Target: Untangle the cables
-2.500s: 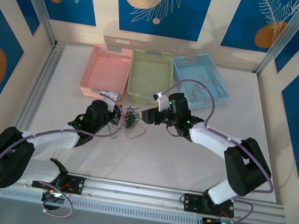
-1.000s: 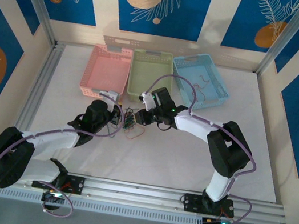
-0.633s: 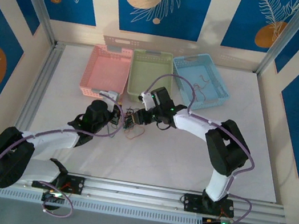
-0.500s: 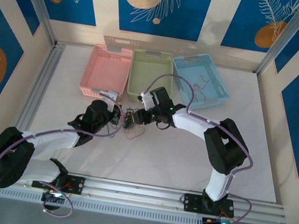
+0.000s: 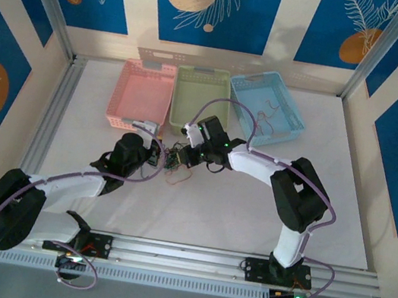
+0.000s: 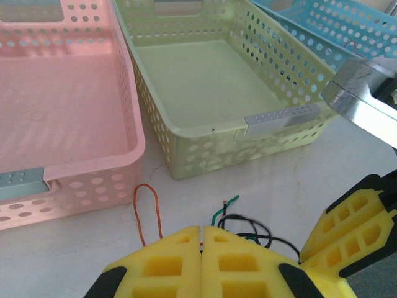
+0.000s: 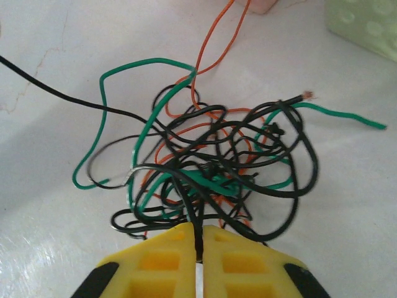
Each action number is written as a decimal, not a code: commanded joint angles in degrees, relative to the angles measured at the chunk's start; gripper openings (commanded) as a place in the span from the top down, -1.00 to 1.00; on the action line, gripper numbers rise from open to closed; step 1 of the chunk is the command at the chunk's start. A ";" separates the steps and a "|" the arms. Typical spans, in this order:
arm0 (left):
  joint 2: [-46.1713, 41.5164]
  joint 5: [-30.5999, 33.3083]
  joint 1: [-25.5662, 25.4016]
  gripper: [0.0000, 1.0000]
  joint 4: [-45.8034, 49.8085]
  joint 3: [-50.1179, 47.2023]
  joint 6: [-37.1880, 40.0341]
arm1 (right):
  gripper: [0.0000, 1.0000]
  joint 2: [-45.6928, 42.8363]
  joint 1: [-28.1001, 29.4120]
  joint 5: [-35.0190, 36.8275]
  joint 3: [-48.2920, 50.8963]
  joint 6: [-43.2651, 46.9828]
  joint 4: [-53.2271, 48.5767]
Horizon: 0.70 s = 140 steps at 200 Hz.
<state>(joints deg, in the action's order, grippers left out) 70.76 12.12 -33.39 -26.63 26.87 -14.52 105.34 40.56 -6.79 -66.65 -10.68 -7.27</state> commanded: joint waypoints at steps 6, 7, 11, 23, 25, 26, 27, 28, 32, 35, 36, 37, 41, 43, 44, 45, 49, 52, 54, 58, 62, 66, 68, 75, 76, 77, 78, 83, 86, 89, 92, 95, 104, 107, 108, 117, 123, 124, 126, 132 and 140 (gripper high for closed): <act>-0.93 0.67 0.57 1.00 -1.36 -0.16 -0.66 | 0.87 -1.26 0.38 0.62 0.18 0.39 -0.20; -0.91 0.65 0.54 1.00 -1.38 -0.16 -0.63 | 0.87 -1.27 0.43 0.63 0.24 0.39 -0.16; -0.90 0.83 0.56 1.00 -1.28 -0.20 -0.61 | 0.88 -1.47 0.40 0.83 0.41 0.42 -0.04; -1.05 1.25 0.60 1.00 -1.21 -0.18 -0.72 | 0.91 -2.30 0.41 1.52 1.25 0.40 0.59; -1.08 1.35 0.56 1.00 -1.11 -0.16 -0.74 | 0.92 -2.46 0.40 1.65 1.46 0.42 0.76; -1.07 1.38 0.58 1.00 -1.08 -0.16 -0.75 | 0.92 -2.57 0.40 1.67 1.54 0.41 0.85; -1.07 1.40 0.59 1.00 -1.11 -0.16 -0.76 | 0.92 -2.63 0.36 1.72 1.62 0.40 0.94; -1.07 1.50 0.60 1.00 -1.08 -0.16 -0.72 | 0.93 -2.79 0.34 1.79 1.75 0.35 1.07; -1.06 1.92 0.58 1.00 -0.93 -0.15 -0.73 | 0.94 -3.27 0.27 1.81 2.19 0.31 1.44; -1.06 2.21 0.60 1.00 -0.81 -0.20 -0.76 | 0.94 -3.60 0.25 1.81 2.54 0.24 1.79; -1.06 2.34 0.60 1.00 -0.80 -0.22 -0.77 | 0.95 -3.71 0.20 1.75 2.65 0.23 1.85; -1.06 2.45 0.60 1.00 -0.75 -0.23 -0.77 | 0.95 -3.77 0.21 1.76 2.79 0.22 1.92; -1.22 3.05 0.61 1.00 -0.46 -0.09 -0.85 | 0.96 -4.20 0.07 1.77 3.23 0.14 2.34; -1.23 3.36 0.60 1.00 -0.33 -0.12 -0.90 | 0.96 -4.38 0.06 1.71 3.44 0.11 2.56; -1.24 3.49 0.60 1.00 -0.25 -0.09 -0.92 | 0.96 -4.54 0.01 1.74 3.58 0.08 2.67; -1.28 3.64 0.60 1.00 -0.17 -0.08 -0.98 | 0.97 -4.62 -0.01 1.76 3.70 0.02 2.77; -1.31 4.20 0.73 1.00 0.13 -0.07 -1.08 | 0.99 -5.01 -0.11 1.86 4.15 -0.09 3.19; -1.39 4.65 0.76 1.00 0.25 -0.18 -1.16 | 0.99 -5.38 -0.17 1.93 4.50 -0.14 3.45; -1.48 4.84 0.91 1.00 0.37 -0.23 -1.28 | 1.00 -5.53 -0.20 1.95 4.69 -0.20 3.68; -1.65 5.33 1.02 1.00 0.50 -0.24 -1.45 | 1.00 -6.04 -0.33 2.18 5.11 -0.30 4.02; -1.83 5.80 1.15 1.00 0.65 -0.40 -1.62 | 1.00 -6.44 -0.41 2.34 5.48 -0.45 4.39; -2.00 6.27 1.34 1.00 0.77 -0.49 -1.89 | 1.00 -6.82 -0.63 2.39 5.91 -0.59 4.72; -2.13 6.52 1.36 1.00 0.83 -0.57 -1.97 | 1.00 -6.95 -0.71 2.46 6.05 -0.69 4.94; -2.59 7.25 1.75 1.00 1.04 -0.83 -2.47 | 1.00 -7.74 -1.04 2.41 6.80 -0.96 5.52; -2.62 7.37 1.79 1.00 1.09 -0.89 -2.50 | 1.00 -7.85 -1.07 2.40 6.89 -0.99 5.65; -2.68 7.47 1.86 1.00 1.12 -0.92 -2.56 | 1.00 -7.95 -1.12 2.40 6.97 -1.00 5.75; -2.71 7.61 1.93 1.00 1.13 -0.97 -2.67 | 1.00 -8.00 -1.15 2.39 7.11 -1.05 5.81; -3.09 8.13 2.17 1.00 1.22 -1.18 -3.00 | 1.00 -8.48 -1.42 2.42 7.59 -1.31 6.27; -3.27 8.42 2.37 1.00 1.31 -1.33 -3.23 | 1.00 -8.80 -1.52 2.52 7.90 -1.36 6.56; -3.57 8.71 2.60 1.00 1.44 -1.52 -3.45 | 1.00 -9.10 -1.65 2.56 8.18 -1.56 6.84; -3.74 9.09 2.74 1.00 1.49 -1.68 -3.75 | 1.00 -9.44 -1.74 2.68 8.51 -1.73 7.11; -3.97 9.37 2.98 1.00 1.59 -1.85 -3.95 | 1.00 -9.72 -1.93 2.74 8.81 -1.90 7.36; -4.76 10.43 3.56 1.00 1.88 -2.37 -4.72 | 1.00 -10.82 -2.45 3.06 9.89 -2.36 8.36; -5.06 10.81 3.80 1.00 1.99 -2.50 -4.99 | 1.00 -11.19 -2.60 3.20 10.28 -2.54 8.78; -5.17 10.95 3.91 1.00 2.01 -2.60 -5.08 | 1.00 -11.33 -2.64 3.19 10.43 -2.66 8.90; -6.22 12.20 4.48 1.00 2.43 -3.23 -5.86 | 1.00 -12.51 -3.51 3.89 11.66 -3.53 10.13; -6.97 12.77 4.99 1.00 2.54 -3.76 -6.52 | 1.00 -13.18 -3.99 4.35 12.40 -4.21 10.85; -7.09 12.76 5.08 1.00 2.55 -3.89 -6.64 | 1.00 -13.25 -4.13 4.43 12.54 -4.28 10.90; -7.36 12.87 5.33 1.00 2.59 -4.10 -6.87 | 1.00 -13.48 -4.29 4.66 12.76 -4.55 11.10; -8.15 13.10 6.04 1.00 2.64 -4.68 -7.52 | 1.00 -14.21 -5.02 5.46 13.43 -5.36 11.55; -9.12 13.36 7.03 1.00 2.89 -5.35 -8.57 | 1.00 -14.90 -5.94 6.51 14.05 -6.48 11.80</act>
<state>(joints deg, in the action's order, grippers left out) 64.84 21.12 -29.08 -24.60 23.70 -19.20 93.67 37.34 -4.12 -55.24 -13.47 1.56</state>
